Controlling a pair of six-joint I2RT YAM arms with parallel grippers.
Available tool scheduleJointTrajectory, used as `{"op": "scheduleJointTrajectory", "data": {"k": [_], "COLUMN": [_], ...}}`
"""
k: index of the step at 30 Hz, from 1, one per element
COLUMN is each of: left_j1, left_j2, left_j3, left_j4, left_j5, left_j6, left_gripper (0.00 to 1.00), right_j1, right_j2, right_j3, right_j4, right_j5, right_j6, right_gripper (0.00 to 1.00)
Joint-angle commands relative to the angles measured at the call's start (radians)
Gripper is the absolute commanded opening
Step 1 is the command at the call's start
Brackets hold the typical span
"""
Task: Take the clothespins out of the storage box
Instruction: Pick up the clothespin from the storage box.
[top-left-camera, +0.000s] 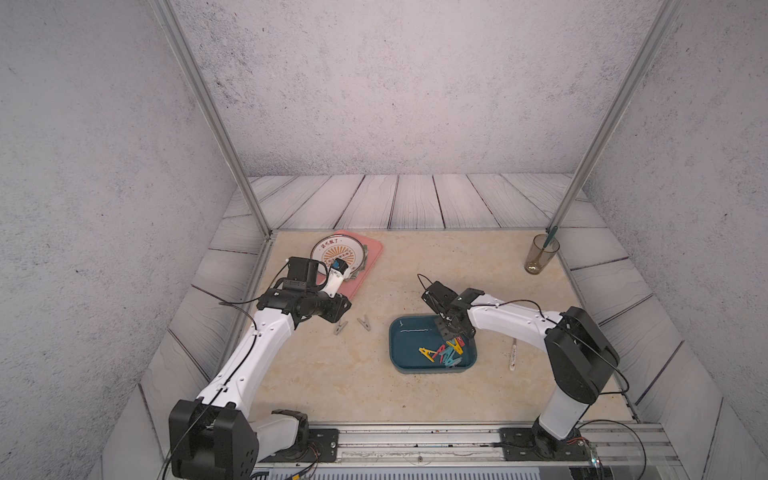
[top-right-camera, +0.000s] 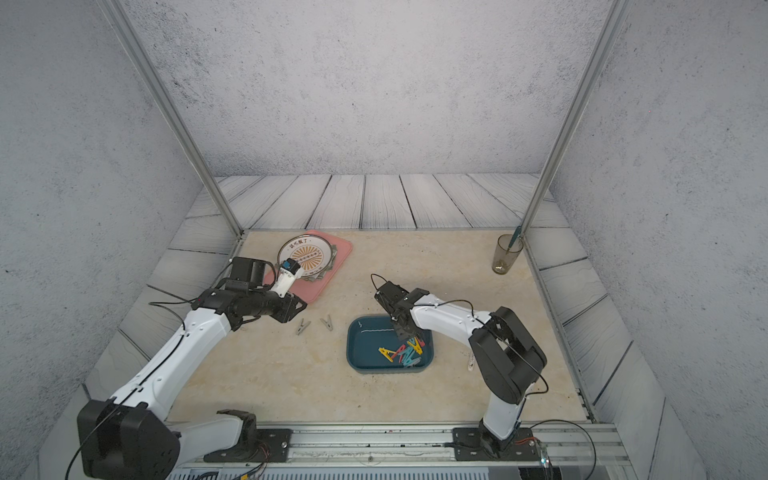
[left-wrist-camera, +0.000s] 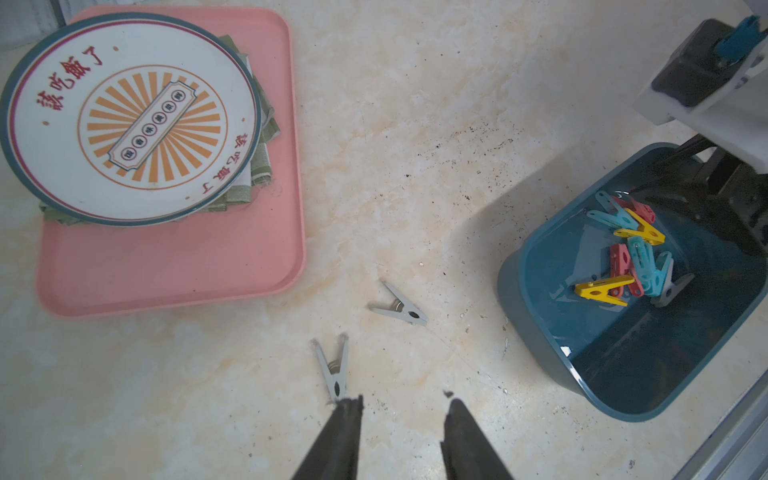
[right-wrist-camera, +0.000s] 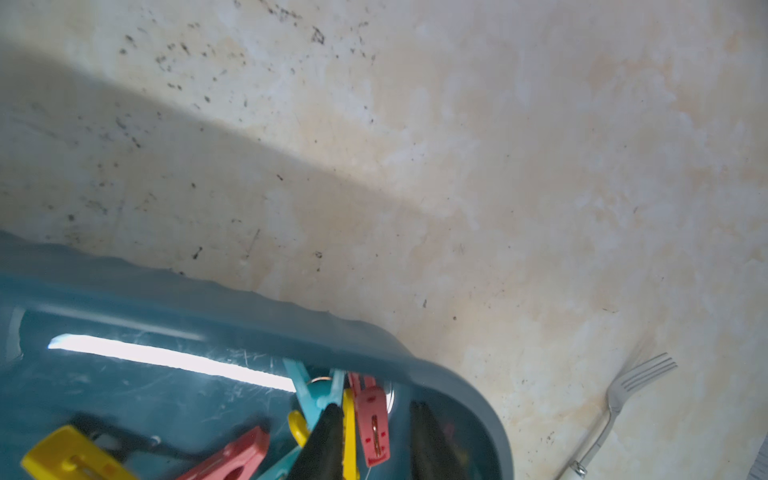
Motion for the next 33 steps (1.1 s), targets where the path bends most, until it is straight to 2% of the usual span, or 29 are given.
{"op": "scheduleJointTrajectory", "data": {"k": [1, 15, 20, 26, 33], "left_j1": [0.01, 0.013, 0.015, 0.015, 0.015], "left_j2": [0.006, 0.004, 0.001, 0.003, 0.005], "left_j3": [-0.005, -0.003, -0.002, -0.002, 0.001], "left_j4": [-0.007, -0.011, -0.014, -0.012, -0.012], "left_j5": [0.018, 0.021, 0.022, 0.027, 0.031], "left_j6": [-0.002, -0.006, -0.007, -0.007, -0.009], "left_gripper": [0.39, 0.39, 0.39, 0.39, 0.39], "right_j1": [-0.001, -0.001, -0.001, -0.001, 0.001], "right_j2": [0.042, 0.097, 0.096, 0.019, -0.112], "right_j3": [-0.007, -0.029, -0.032, -0.014, 0.062], "right_j4": [-0.004, 0.026, 0.026, -0.012, -0.097], "right_j5": [0.054, 0.053, 0.053, 0.064, 0.041], "right_j6": [0.011, 0.008, 0.005, -0.01, -0.049], "right_gripper": [0.32, 0.31, 0.23, 0.12, 0.07]}}
